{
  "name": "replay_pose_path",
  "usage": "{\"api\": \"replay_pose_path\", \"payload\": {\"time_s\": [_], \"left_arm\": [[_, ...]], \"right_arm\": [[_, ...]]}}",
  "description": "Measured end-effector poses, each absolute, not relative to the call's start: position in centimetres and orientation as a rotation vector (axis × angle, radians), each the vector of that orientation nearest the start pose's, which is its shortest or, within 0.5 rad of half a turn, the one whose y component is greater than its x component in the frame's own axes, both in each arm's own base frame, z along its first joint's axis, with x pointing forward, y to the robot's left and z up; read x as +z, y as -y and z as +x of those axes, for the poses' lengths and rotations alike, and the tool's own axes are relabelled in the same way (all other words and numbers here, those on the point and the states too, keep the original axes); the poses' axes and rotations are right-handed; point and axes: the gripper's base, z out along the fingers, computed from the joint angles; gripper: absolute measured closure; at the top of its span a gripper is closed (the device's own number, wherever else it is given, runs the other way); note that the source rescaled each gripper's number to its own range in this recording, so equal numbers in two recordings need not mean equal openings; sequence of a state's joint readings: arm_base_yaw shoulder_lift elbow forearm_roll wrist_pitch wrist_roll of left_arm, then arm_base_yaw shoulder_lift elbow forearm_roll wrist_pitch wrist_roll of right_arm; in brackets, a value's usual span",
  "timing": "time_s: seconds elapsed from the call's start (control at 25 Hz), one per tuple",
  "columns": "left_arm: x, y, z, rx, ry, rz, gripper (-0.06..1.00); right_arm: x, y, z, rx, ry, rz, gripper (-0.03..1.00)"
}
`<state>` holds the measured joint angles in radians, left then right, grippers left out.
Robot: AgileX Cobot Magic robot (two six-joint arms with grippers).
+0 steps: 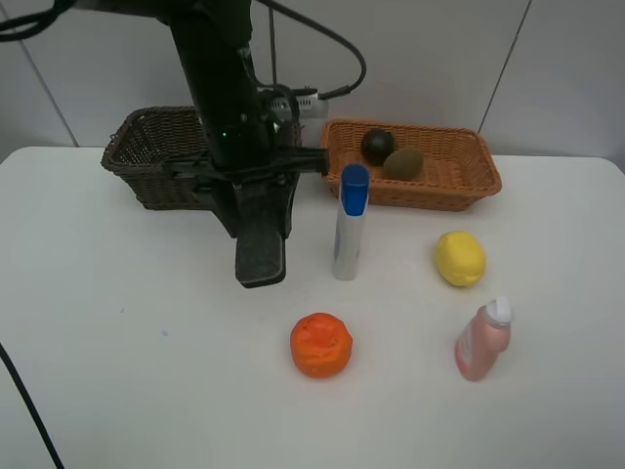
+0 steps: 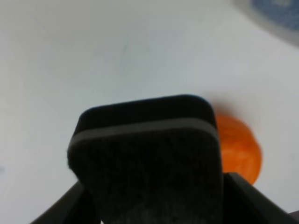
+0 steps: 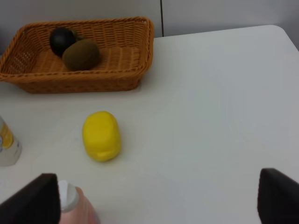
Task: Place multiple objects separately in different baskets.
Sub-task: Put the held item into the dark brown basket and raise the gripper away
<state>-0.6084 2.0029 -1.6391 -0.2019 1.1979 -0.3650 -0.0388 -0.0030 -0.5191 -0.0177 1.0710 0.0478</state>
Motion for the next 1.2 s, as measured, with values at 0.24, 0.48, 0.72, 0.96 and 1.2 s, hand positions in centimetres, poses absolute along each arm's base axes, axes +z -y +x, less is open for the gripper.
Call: {"api": "replay_pose_path", "payload": {"time_s": [0.24,0.48,0.72,0.96,1.2], "left_arm": [[29.4,25.7,35.2,-0.391,-2.845,0.354,0.34],[33.3,24.2,37.9,-0.389,-2.606,0.288,0.34],[31.7,21.4,42.4,-0.386,-2.474,0.172,0.34],[26.7,17.7,46.9,-0.237,-2.468,0.110,0.34],[22.5,15.3,48.9,-0.050,-2.521,0.161,0.03]], "right_arm": [[28.2,0.1,-0.8,-0.016,-2.030,0.089,-0.03],[28.2,0.1,-0.8,-0.016,-2.030,0.089,-0.03],[28.2,0.1,-0.8,-0.016,-2.030,0.089,-0.03],[28.2,0.1,-0.8,-0.016,-2.030,0.089,-0.03],[28.2,0.1,-0.8,-0.016,-2.030,0.089,-0.03]]}}
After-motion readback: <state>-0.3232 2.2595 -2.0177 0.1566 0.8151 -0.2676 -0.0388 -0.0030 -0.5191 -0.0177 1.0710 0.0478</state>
